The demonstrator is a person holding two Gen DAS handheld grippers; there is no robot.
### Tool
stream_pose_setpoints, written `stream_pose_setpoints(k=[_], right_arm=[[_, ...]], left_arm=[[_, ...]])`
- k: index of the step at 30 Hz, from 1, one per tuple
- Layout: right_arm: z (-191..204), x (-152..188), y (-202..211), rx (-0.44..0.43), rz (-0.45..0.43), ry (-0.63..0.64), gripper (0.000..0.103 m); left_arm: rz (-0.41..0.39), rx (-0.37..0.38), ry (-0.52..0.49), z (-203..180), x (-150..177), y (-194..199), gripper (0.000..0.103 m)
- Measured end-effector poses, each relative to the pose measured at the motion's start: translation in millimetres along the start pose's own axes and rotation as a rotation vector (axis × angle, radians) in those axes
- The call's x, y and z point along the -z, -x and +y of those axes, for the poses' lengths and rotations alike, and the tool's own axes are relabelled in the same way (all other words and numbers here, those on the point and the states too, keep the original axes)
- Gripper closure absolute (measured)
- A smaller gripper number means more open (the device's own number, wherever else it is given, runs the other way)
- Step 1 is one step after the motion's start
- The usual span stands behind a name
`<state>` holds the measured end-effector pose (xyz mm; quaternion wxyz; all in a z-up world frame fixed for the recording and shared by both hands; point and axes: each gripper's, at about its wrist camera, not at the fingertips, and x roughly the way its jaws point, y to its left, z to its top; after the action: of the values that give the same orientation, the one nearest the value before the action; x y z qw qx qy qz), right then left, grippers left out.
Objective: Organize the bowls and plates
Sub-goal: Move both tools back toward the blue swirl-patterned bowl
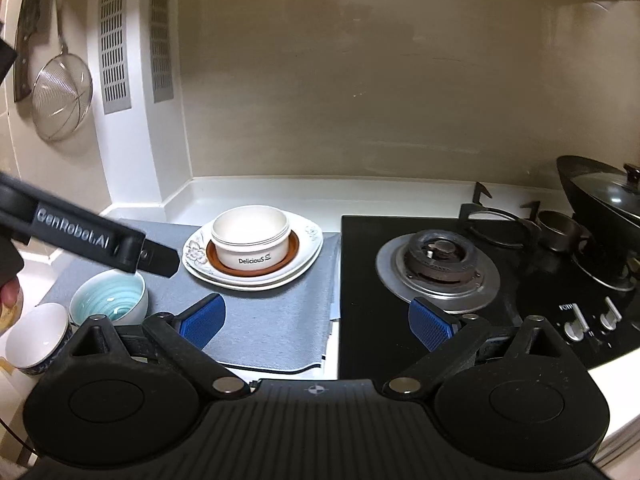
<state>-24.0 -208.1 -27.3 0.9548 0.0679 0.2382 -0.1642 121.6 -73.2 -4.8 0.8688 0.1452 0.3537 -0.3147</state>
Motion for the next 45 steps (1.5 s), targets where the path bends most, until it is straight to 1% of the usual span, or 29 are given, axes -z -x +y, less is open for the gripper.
stream_pose_setpoints(k=[4, 8, 11, 14, 17, 21, 24, 27, 29, 33, 37, 42, 45], right_arm=[[-7.3, 1.4, 10.3, -0.015, -0.016, -0.016, 0.004], [-7.0, 6.1, 19.9, -0.048, -0.039, -0.001, 0.004], [-6.5, 10.0, 24.6, -0.068, -0.046, 0.011, 0.004], [-7.7, 13.4, 31.1, -0.079, -0.045, 0.014, 0.004], [-7.8, 14.4, 34.7, -0.073, -0.055, 0.015, 0.004], [-6.6, 11.4, 36.2, -0.057, -0.072, 0.009, 0.003], [-4.7, 10.2, 35.7, -0.059, -0.069, 0.005, 0.003], [-1.6, 10.6, 32.5, -0.054, -0.057, -0.001, 0.003], [0.9, 9.5, 29.9, -0.054, -0.055, -0.006, 0.003], [12.3, 7.8, 22.0, -0.079, -0.036, 0.008, 0.003], [31.1, 4.6, 12.7, -0.129, -0.023, 0.041, 0.003], [60.1, 2.2, -4.1, -0.206, 0.01, 0.079, 0.003], [75.6, -0.3, -15.8, -0.252, 0.035, 0.094, 0.003]], left_arm=[[-0.001, -0.018, 0.009, -6.2, 6.8, 11.5, 0.0], [-0.01, -0.047, 0.011, -9.9, 15.3, 22.5, 0.0], [-0.012, -0.068, 0.032, -11.7, 21.0, 27.5, 0.0], [-0.014, -0.068, 0.045, -13.5, 26.3, 32.5, 0.0], [-0.018, -0.062, 0.035, -16.0, 29.7, 34.7, 0.0], [-0.018, -0.064, 0.021, -15.1, 25.4, 35.7, 0.0], [-0.038, -0.062, 0.031, -10.2, 23.9, 37.0, 0.0], [-0.009, -0.058, 0.033, -5.6, 25.1, 31.1, 0.0], [-0.004, -0.058, 0.039, 0.4, 26.9, 30.1, 0.0], [-0.005, -0.09, 0.091, 20.6, 31.1, 32.0, 0.0], [0.002, -0.136, 0.154, 46.1, 40.5, 37.3, 0.0], [0.022, -0.242, 0.248, 89.3, 55.7, 44.1, 0.0], [0.028, -0.332, 0.296, 119.8, 64.2, 49.2, 0.0]])
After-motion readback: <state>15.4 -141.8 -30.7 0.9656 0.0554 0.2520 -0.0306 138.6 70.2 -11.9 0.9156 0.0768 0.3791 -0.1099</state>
